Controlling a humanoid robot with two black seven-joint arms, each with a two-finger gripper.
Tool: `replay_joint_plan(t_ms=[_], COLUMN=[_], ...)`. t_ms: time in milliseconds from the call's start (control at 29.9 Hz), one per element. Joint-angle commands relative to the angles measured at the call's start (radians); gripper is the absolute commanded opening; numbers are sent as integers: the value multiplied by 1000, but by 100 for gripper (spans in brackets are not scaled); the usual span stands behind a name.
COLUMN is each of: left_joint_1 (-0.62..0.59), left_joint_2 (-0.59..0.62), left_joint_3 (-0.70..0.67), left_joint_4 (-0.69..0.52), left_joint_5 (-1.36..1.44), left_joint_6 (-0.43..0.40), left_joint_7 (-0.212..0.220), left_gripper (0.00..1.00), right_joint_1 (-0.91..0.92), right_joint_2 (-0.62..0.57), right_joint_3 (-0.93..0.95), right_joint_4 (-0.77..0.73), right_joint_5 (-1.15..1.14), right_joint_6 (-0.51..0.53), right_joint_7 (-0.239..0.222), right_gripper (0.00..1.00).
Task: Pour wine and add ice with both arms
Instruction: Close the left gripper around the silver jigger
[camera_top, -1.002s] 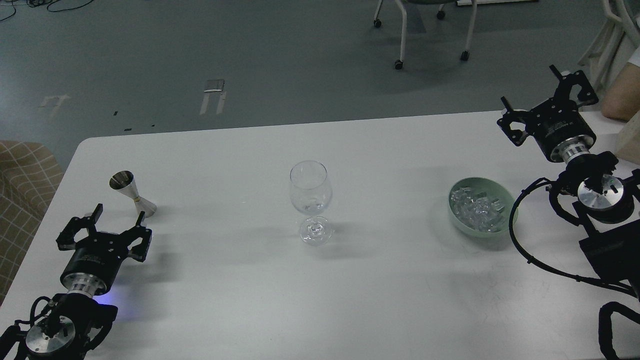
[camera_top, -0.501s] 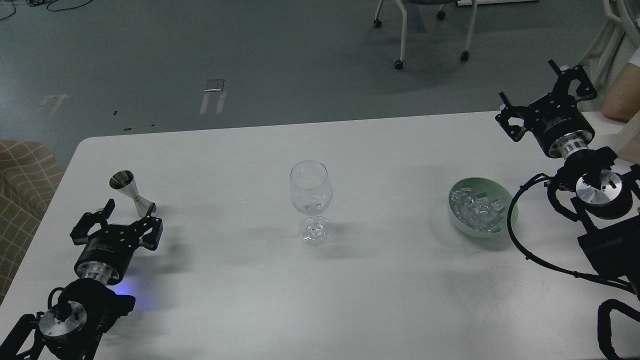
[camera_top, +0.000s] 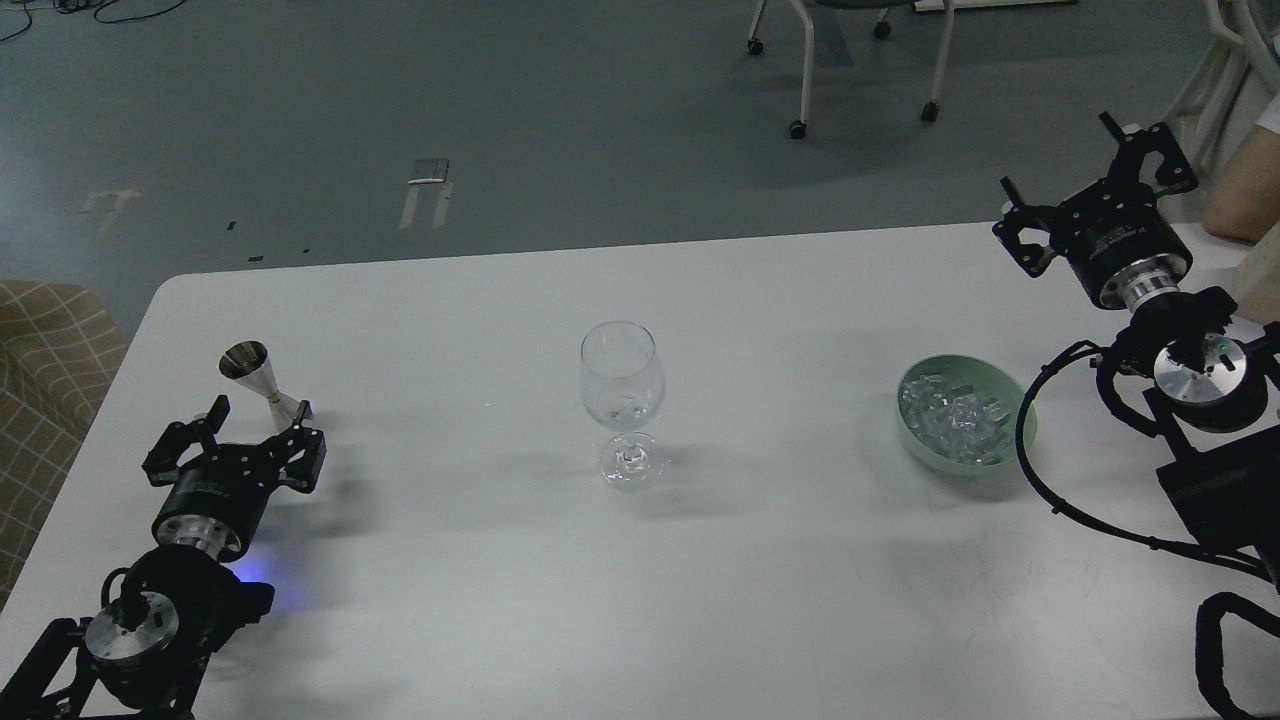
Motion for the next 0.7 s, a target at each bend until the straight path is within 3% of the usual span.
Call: replay_joint_plan(t_ms=[0,668], left_joint_1=[-22,-121], left_joint_2=[1,-9], left_joint_3=[1,12], left_joint_4=[22,174], left_joint_5=[1,2], left_joint_6=[3,9], left_joint_7=[0,-1], left_gripper=[82,82], right_joint_1=[6,11], right_joint_2=[2,0], right_joint_3=[-1,-1], right_joint_4=[-5,-23], right_joint_5=[0,-2], right_joint_6=[0,-1], right_joint_7=[0,0], right_gripper=[100,100])
